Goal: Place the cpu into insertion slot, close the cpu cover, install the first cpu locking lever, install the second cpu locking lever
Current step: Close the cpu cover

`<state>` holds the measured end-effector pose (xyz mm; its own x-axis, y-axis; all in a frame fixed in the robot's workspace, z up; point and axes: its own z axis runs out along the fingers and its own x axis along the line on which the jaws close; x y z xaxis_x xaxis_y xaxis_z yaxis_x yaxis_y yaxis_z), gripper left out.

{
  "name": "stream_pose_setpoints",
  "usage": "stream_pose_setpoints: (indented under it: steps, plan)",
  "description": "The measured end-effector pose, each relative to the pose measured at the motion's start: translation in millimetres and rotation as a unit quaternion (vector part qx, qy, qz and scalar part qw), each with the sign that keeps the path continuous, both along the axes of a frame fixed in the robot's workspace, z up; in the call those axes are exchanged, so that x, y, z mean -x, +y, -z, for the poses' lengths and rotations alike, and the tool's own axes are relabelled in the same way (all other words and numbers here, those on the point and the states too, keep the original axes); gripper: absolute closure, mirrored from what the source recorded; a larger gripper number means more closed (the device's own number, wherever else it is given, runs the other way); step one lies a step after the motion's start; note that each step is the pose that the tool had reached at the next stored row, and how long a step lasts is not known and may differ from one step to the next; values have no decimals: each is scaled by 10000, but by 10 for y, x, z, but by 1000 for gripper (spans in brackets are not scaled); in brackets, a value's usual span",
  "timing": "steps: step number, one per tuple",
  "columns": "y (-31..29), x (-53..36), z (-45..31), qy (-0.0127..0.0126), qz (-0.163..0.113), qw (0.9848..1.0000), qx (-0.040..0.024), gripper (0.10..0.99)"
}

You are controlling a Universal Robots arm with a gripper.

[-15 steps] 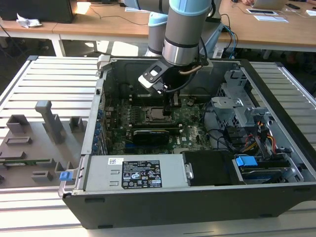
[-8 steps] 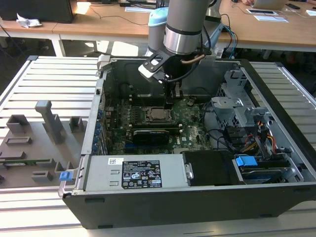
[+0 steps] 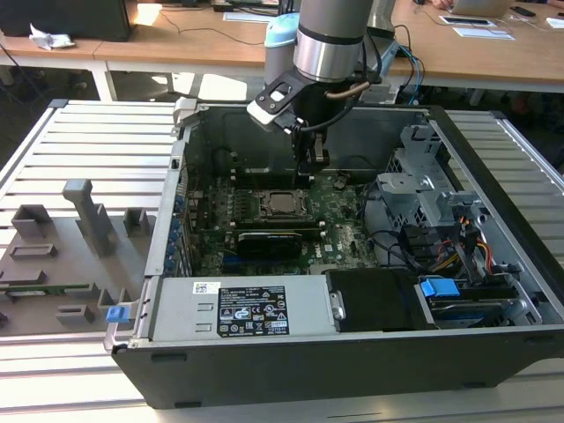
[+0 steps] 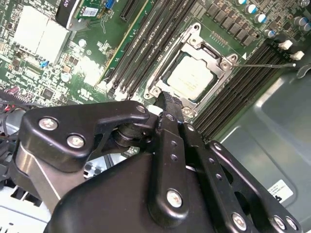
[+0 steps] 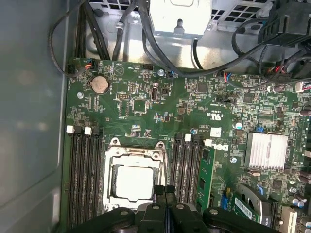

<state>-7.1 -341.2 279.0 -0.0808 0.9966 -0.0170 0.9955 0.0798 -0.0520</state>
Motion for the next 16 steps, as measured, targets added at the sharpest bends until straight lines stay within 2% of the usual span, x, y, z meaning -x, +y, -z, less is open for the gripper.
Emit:
stream_pose_setpoints:
  steps: [8,16]
  plan:
    - [0,18,-2,1,1,10000,-20,980]
    - [0,194,-2,1,0,10000,-19,980]
